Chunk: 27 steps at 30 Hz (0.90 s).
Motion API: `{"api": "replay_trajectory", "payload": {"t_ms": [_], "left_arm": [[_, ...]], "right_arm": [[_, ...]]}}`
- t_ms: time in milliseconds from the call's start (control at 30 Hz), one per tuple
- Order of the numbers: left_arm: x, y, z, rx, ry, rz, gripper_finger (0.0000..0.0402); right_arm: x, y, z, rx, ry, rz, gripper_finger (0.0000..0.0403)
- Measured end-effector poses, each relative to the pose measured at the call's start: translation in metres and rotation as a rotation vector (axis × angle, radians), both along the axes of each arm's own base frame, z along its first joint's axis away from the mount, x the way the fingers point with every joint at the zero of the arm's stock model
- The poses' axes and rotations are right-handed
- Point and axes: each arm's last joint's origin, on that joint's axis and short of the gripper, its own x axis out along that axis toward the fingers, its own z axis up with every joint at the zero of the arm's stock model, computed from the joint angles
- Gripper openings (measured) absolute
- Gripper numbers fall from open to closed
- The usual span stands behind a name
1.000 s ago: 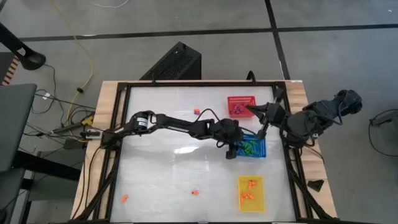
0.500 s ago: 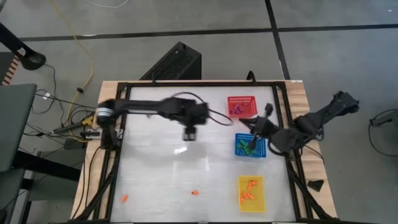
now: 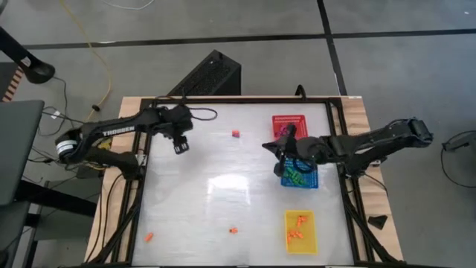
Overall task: Sort Halloween decoration
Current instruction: Put the violet skeleton toy into the red basket
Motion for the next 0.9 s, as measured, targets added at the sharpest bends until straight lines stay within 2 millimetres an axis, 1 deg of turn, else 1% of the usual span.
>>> {"api": "replay_trajectory", "payload": {"t_ms": [133, 300, 367, 433, 533, 700, 900], "left_arm": [[-0.015, 0.023, -0.016, -0.087, -0.045, 0.165, 0.0181], [-0.027, 0.05, -0.034, -0.192, -0.08, 0.548, 0.0181], [-0.03, 0.056, -0.042, -0.227, -0.068, 0.629, 0.0181], [-0.03, 0.061, -0.049, -0.243, -0.047, 0.64, 0.0181], [-0.026, 0.067, -0.059, -0.249, -0.043, 0.627, 0.0181], [-0.018, 0.072, -0.065, -0.291, -0.104, 0.59, 0.0181], [-0.015, 0.074, -0.077, -0.338, -0.066, 0.566, 0.0177]], "right_arm": [[0.006, -0.004, 0.003, 0.04, -0.049, 0.066, 0.003], [0.01, -0.003, 0.003, 0.011, -0.052, 0.119, 0.003], [0.01, -0.004, 0.002, -0.009, -0.042, 0.122, 0.0032], [0.011, -0.005, 0.002, -0.023, -0.048, 0.124, 0.0032], [0.011, -0.008, 0.002, -0.043, -0.037, 0.136, 0.0031], [0.012, -0.014, 0.002, -0.056, -0.028, 0.165, 0.0031], [0.013, -0.023, 0.002, -0.06, -0.026, 0.137, 0.0032]]}}
